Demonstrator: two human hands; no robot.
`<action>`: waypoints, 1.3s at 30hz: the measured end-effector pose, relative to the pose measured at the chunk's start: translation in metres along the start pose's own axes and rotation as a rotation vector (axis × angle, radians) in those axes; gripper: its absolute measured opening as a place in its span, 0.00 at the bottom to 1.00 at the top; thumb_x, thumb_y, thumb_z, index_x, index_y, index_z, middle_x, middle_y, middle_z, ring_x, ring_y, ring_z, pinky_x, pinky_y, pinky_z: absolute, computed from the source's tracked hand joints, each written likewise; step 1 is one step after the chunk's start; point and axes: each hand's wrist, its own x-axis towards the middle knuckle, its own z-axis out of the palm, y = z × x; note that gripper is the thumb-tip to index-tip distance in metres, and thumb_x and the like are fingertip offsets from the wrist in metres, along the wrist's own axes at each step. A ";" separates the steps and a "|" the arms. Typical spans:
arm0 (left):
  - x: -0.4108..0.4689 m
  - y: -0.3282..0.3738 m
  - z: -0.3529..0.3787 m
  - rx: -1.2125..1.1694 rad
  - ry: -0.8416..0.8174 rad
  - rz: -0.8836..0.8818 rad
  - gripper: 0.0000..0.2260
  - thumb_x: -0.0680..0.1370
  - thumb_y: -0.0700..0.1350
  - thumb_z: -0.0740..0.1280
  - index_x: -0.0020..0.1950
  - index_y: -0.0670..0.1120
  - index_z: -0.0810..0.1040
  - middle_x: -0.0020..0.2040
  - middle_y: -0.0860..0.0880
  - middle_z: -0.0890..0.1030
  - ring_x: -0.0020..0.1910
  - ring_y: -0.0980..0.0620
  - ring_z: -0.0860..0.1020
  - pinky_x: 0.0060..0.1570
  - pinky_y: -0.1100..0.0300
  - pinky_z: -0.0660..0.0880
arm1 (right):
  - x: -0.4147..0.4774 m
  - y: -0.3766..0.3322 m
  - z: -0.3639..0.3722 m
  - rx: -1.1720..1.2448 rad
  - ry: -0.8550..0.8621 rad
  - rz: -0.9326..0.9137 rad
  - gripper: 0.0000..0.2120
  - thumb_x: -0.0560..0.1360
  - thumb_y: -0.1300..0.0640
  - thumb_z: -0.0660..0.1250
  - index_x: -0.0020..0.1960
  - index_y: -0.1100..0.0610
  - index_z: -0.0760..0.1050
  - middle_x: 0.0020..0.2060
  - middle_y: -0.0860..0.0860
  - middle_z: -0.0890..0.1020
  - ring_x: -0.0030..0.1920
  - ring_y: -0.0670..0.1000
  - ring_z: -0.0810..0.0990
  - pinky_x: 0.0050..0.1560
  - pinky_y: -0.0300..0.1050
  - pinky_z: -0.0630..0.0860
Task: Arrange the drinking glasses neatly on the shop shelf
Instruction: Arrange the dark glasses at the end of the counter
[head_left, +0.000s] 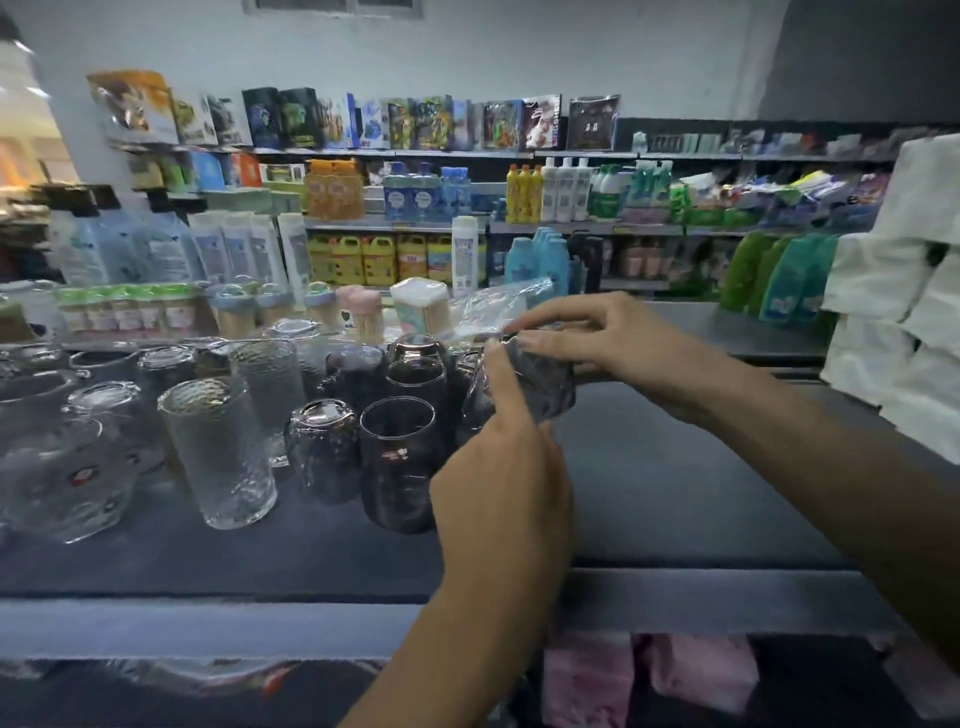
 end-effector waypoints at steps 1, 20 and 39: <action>0.000 -0.002 0.004 0.002 -0.004 -0.014 0.37 0.85 0.50 0.57 0.82 0.48 0.32 0.51 0.50 0.83 0.48 0.43 0.82 0.36 0.53 0.64 | 0.005 0.008 0.003 0.018 -0.019 0.002 0.10 0.78 0.50 0.72 0.58 0.48 0.85 0.50 0.47 0.88 0.52 0.45 0.86 0.50 0.39 0.82; 0.002 -0.055 0.056 -0.496 -0.016 -0.145 0.28 0.85 0.47 0.62 0.81 0.50 0.53 0.58 0.42 0.84 0.55 0.39 0.81 0.51 0.46 0.76 | 0.041 0.074 0.060 -0.018 0.079 0.020 0.09 0.74 0.54 0.78 0.53 0.54 0.86 0.44 0.54 0.88 0.50 0.52 0.87 0.56 0.43 0.81; -0.025 -0.078 0.057 -0.547 0.017 -0.002 0.24 0.82 0.43 0.68 0.78 0.54 0.68 0.61 0.58 0.78 0.57 0.59 0.78 0.58 0.54 0.79 | 0.056 0.107 0.068 -0.494 0.146 -0.076 0.20 0.87 0.50 0.54 0.63 0.60 0.79 0.61 0.56 0.82 0.63 0.55 0.78 0.65 0.51 0.72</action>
